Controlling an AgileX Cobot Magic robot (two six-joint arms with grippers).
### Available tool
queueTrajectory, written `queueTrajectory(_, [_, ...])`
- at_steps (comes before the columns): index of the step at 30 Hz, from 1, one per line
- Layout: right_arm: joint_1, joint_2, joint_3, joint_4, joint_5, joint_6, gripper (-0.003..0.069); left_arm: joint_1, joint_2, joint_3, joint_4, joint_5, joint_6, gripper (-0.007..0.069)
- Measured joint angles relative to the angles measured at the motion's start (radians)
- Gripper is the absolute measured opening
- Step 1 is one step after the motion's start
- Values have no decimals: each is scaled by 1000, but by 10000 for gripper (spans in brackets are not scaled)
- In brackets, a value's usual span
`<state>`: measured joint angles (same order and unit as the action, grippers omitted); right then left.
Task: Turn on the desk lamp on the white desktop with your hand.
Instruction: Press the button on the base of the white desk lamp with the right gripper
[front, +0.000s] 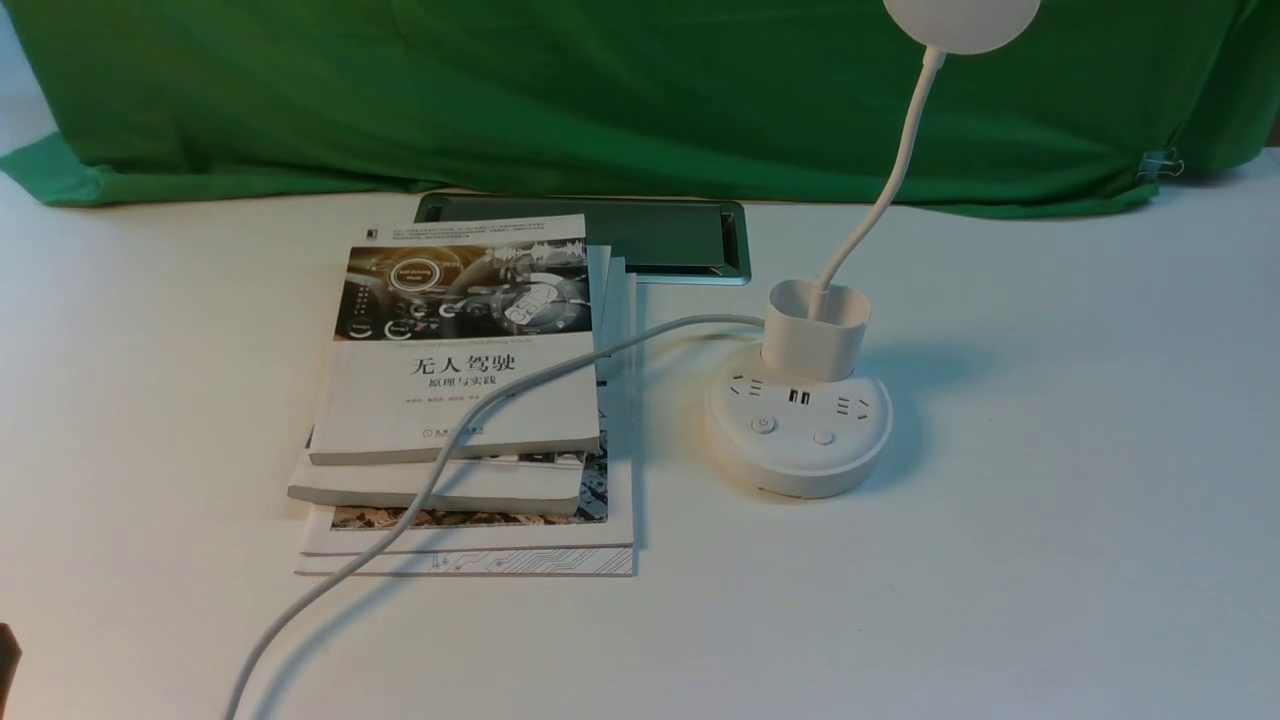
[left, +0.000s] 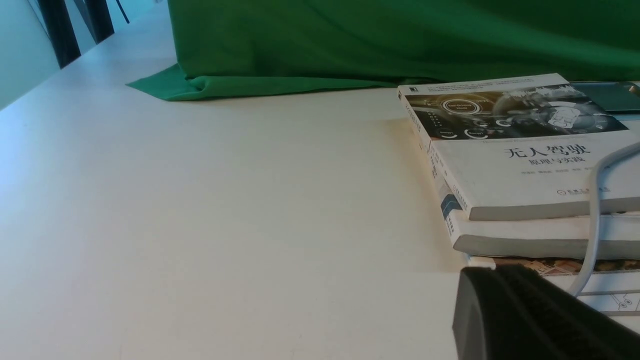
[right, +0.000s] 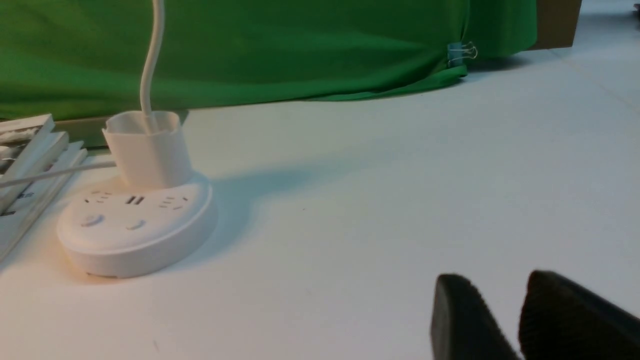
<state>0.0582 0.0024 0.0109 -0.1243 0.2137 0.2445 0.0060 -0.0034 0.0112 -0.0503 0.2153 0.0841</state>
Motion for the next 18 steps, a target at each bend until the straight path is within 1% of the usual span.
queueTrajectory(12, [0, 0, 0, 0, 1, 13, 241, 0, 0, 0, 0, 1, 0, 21])
queueTrajectory(17, [0, 0, 0, 4, 1, 143, 241, 0, 0, 0, 0, 1, 0, 21])
queueTrajectory(18, [0, 0, 0, 13, 1, 217, 241, 0, 0, 0, 0, 1, 0, 21])
